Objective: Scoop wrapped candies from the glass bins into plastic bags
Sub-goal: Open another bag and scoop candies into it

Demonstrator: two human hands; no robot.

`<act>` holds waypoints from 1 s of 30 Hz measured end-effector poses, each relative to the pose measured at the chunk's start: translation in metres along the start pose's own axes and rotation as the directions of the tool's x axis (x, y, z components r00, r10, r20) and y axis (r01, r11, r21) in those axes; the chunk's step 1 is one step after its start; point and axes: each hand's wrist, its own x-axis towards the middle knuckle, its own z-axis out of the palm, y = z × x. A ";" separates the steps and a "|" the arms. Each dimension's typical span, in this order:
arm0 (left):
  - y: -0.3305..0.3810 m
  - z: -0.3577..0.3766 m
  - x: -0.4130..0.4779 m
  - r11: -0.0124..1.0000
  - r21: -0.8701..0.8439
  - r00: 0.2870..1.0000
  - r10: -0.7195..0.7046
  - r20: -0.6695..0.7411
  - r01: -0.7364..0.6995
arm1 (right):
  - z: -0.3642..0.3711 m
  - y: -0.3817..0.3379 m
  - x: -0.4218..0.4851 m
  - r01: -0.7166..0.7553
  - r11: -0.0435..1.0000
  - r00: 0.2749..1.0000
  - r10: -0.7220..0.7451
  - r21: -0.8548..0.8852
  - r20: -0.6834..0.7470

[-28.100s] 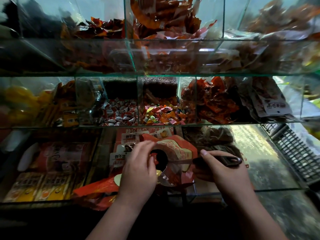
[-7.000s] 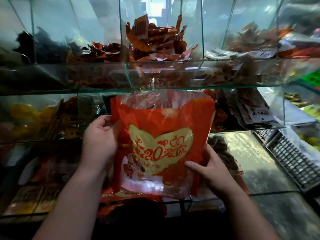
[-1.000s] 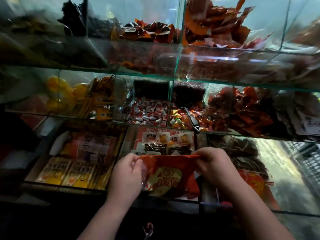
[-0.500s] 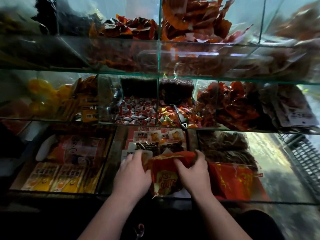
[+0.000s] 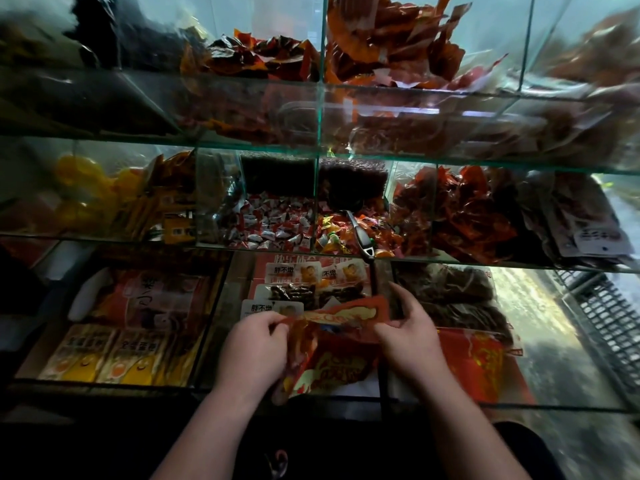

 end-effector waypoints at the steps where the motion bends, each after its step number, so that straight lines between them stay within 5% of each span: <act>1: -0.001 -0.006 0.002 1.000 0.011 1.000 -0.002 -0.022 0.003 | -0.017 0.000 -0.001 0.044 0.994 0.994 -0.034 -0.096 0.106; 3: -0.002 -0.018 0.005 1.000 0.021 1.000 -0.002 -0.013 0.002 | -0.049 0.001 -0.004 0.145 0.934 0.974 -0.077 -0.327 0.212; 6: 0.002 -0.022 0.000 0.994 0.101 0.999 0.040 0.026 -0.042 | -0.061 0.010 -0.004 0.158 0.846 0.987 -0.137 -0.510 0.078; 9: 0.003 -0.012 -0.013 0.966 0.249 0.998 0.061 0.018 -0.063 | -0.034 0.022 -0.007 -0.042 0.896 0.990 -0.023 -0.442 -0.141; 13: 0.002 0.005 -0.024 0.927 0.368 0.995 0.037 0.095 -0.069 | 0.001 0.034 -0.015 -0.156 0.942 0.986 0.165 -0.298 0.003; 19: 0.011 -0.021 -0.001 0.996 0.048 0.984 0.080 -0.157 -0.073 | -0.027 -0.017 -0.002 0.187 0.963 0.979 -0.166 -0.193 0.119; 22: 0.005 -0.028 -0.006 0.989 0.037 0.958 0.150 -0.243 -0.145 | -0.052 -0.035 -0.005 0.256 0.936 0.964 -0.228 -0.241 0.140; 26: -0.015 -0.008 -0.014 0.965 0.263 0.999 -0.003 0.037 -0.007 | -0.041 -0.018 -0.013 0.101 0.740 0.973 0.065 -0.665 0.220; 30: -0.026 0.001 -0.025 0.993 0.115 1.000 0.020 0.020 -0.023 | -0.043 0.005 -0.021 0.005 0.812 0.970 0.139 -0.584 0.201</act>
